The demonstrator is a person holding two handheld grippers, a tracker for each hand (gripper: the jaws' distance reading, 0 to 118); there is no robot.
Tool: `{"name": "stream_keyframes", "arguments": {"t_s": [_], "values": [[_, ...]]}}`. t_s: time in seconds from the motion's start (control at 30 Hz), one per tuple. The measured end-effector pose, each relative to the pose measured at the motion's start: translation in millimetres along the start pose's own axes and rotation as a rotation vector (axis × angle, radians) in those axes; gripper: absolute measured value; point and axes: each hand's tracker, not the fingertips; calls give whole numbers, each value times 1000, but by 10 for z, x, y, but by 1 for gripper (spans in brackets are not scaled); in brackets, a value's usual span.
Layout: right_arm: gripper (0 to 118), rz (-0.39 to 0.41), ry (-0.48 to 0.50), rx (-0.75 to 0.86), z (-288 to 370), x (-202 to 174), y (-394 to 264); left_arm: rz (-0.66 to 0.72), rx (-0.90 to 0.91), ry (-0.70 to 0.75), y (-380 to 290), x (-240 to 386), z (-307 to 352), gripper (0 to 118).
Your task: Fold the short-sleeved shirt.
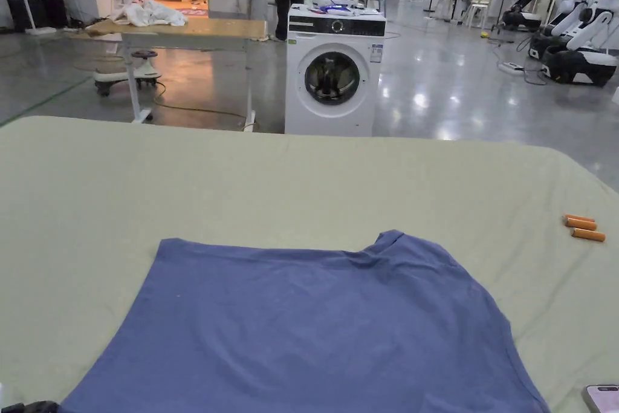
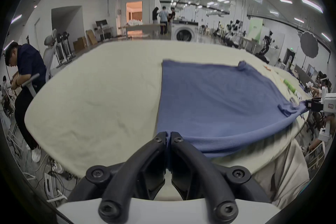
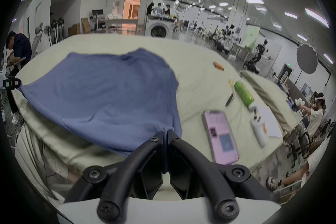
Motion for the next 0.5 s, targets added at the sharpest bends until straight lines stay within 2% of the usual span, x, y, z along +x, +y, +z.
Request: {"name": "stream_keyframes", "arguments": {"t_s": [0.3,0.5], "values": [[2,7,8,-142,-368,-82,-510,-48,-183,21,-340,50,-375,0],[6,-26,2,-139,-404,-86,-514,-48,-170,43,-443,-58,-512,0]]}}
